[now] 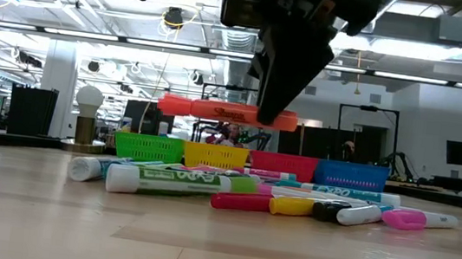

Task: Pick & Place Markers
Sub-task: Put the orange highlighter pen into the blue basket

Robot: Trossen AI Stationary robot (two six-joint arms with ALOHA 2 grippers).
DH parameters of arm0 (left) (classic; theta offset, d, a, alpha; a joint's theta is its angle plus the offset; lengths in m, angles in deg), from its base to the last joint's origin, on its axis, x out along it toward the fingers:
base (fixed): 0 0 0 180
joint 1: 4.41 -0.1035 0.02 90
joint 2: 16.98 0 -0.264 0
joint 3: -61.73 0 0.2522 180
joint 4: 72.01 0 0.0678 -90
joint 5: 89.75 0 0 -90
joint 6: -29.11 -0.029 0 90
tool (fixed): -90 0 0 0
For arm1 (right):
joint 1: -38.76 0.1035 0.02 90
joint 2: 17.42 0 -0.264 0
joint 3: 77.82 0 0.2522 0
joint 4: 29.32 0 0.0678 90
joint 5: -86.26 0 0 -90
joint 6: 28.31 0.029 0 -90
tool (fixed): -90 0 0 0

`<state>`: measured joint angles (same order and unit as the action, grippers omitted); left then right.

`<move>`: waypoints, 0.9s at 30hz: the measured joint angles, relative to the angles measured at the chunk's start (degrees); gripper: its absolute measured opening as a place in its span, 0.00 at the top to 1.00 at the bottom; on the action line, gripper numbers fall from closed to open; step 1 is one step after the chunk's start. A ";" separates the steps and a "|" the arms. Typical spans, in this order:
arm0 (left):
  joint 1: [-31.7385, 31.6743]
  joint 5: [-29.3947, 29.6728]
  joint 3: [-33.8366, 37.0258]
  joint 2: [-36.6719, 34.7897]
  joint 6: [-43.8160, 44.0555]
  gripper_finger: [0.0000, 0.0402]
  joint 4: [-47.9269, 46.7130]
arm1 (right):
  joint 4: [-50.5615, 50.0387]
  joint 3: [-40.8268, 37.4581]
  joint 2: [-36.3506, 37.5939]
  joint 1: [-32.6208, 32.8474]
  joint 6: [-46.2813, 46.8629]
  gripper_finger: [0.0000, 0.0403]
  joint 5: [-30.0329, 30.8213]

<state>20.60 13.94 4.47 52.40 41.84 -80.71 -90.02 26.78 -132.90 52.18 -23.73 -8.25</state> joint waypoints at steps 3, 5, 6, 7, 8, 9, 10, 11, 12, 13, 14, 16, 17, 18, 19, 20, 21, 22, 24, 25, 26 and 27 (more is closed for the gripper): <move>0.00 0.02 0.00 0.00 0.00 0.75 0.17 | -3.62 1.84 0.00 -1.14 -0.35 0.84 0.00; 0.00 0.02 0.00 0.00 0.00 0.75 0.18 | -5.93 2.44 0.00 -2.04 -1.01 0.84 0.00; 0.00 0.02 0.00 0.00 0.00 0.75 0.20 | -6.93 2.69 0.00 -2.55 -1.45 0.84 0.00; 0.00 0.02 0.00 0.00 0.00 0.75 0.29 | -7.80 2.92 0.00 -3.07 -1.88 0.84 0.00; 0.00 0.02 0.00 0.00 0.00 0.75 0.39 | -8.88 3.21 0.00 -3.63 -2.65 0.84 -0.01; 0.00 0.02 0.00 0.00 0.00 0.75 0.43 | -10.27 3.40 0.08 -4.15 -3.59 0.84 -0.02; 0.00 0.02 0.00 0.00 0.00 0.75 0.49 | -11.56 3.49 0.17 -4.69 -4.56 0.84 -0.01; 0.00 0.02 0.00 0.00 0.00 0.75 0.55 | -12.37 3.61 0.27 -5.35 -5.52 0.84 0.00; 0.00 0.02 0.00 0.00 0.00 0.75 0.58 | -12.80 3.70 0.34 -6.04 -6.34 0.84 0.02; 0.00 0.02 0.00 0.00 0.00 0.75 0.60 | -13.64 3.70 0.62 -6.82 -7.09 0.84 0.02; 0.00 0.02 0.00 0.00 0.00 0.75 0.62 | -14.94 3.70 0.86 -7.60 -7.71 0.84 0.00; 0.00 0.02 0.00 0.02 0.00 0.75 0.94 | -15.64 3.72 1.18 -9.50 -8.72 0.84 0.00; 0.00 0.06 0.00 0.02 0.00 0.75 1.08 | -16.47 3.72 1.33 -10.44 -9.36 0.84 0.04; 0.01 0.20 0.00 0.02 0.00 0.75 1.20 | -17.70 3.69 1.51 -11.37 -10.05 0.84 0.16; 0.01 0.48 0.00 0.02 0.00 0.75 1.25 | -18.37 3.66 1.71 -12.39 -10.68 0.84 0.15; 0.02 0.99 0.00 0.02 0.00 0.75 1.28 | -18.43 3.70 1.87 -13.37 -11.28 0.84 0.17; 0.02 1.48 0.00 0.02 0.00 0.75 1.40 | -19.09 3.72 2.17 -14.41 -12.04 0.84 0.15; 0.00 2.02 0.00 0.02 0.00 0.75 1.47 | -20.54 3.70 2.50 -15.41 -12.84 0.84 0.17; -0.24 3.28 0.00 0.02 0.00 0.75 1.47 | -21.60 3.69 2.87 -17.65 -14.20 0.84 0.08; -0.42 3.92 0.00 0.02 0.00 0.75 1.47 | -22.15 3.70 3.08 -18.86 -14.99 0.84 0.03; -0.67 4.39 0.00 0.02 0.00 0.75 1.47 | -23.38 3.68 3.29 -20.14 -15.78 0.84 0.03; -1.08 4.60 0.00 0.02 0.00 0.75 1.47 | -24.23 3.66 3.50 -21.45 -16.56 0.84 0.03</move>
<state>19.52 18.54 4.47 52.42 41.84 -79.24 -114.24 30.44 -129.41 30.73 -40.29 -8.22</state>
